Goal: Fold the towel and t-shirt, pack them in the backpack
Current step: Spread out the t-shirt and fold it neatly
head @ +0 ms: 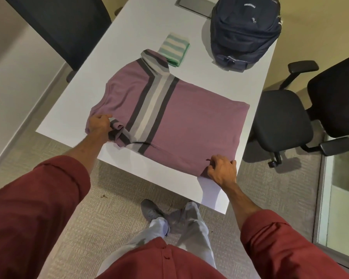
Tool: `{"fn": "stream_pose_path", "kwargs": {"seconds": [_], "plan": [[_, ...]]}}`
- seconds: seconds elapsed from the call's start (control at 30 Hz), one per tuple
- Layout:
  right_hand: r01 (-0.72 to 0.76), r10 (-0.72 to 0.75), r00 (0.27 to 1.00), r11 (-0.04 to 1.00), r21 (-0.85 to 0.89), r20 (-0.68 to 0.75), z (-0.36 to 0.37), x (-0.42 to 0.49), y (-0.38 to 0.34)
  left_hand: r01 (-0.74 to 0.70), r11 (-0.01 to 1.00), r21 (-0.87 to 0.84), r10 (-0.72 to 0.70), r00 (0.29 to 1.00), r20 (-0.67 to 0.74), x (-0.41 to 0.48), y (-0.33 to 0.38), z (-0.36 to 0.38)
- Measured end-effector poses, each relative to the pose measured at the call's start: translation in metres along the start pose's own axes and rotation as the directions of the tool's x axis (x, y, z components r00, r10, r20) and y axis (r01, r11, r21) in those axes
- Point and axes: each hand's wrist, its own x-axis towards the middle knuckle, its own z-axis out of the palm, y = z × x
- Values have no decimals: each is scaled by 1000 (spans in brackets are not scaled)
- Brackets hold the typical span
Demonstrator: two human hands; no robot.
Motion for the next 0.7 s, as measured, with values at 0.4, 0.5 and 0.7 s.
{"fn": "stream_pose_path", "kwargs": {"seconds": [0.4, 0.5, 0.7], "plan": [[-107, 102, 981, 994, -22, -168, -19, 32, 21, 19, 898, -439, 28, 995, 100, 24, 34, 12], [-128, 125, 971, 992, -4, -205, -7, 35, 23, -27, 947, -321, 82, 983, 161, 25, 22, 21], [-74, 83, 971, 996, 48, -225, 13, 19, -2, -612, 658, 439, 565, 787, 248, 53, -51, 16]]}}
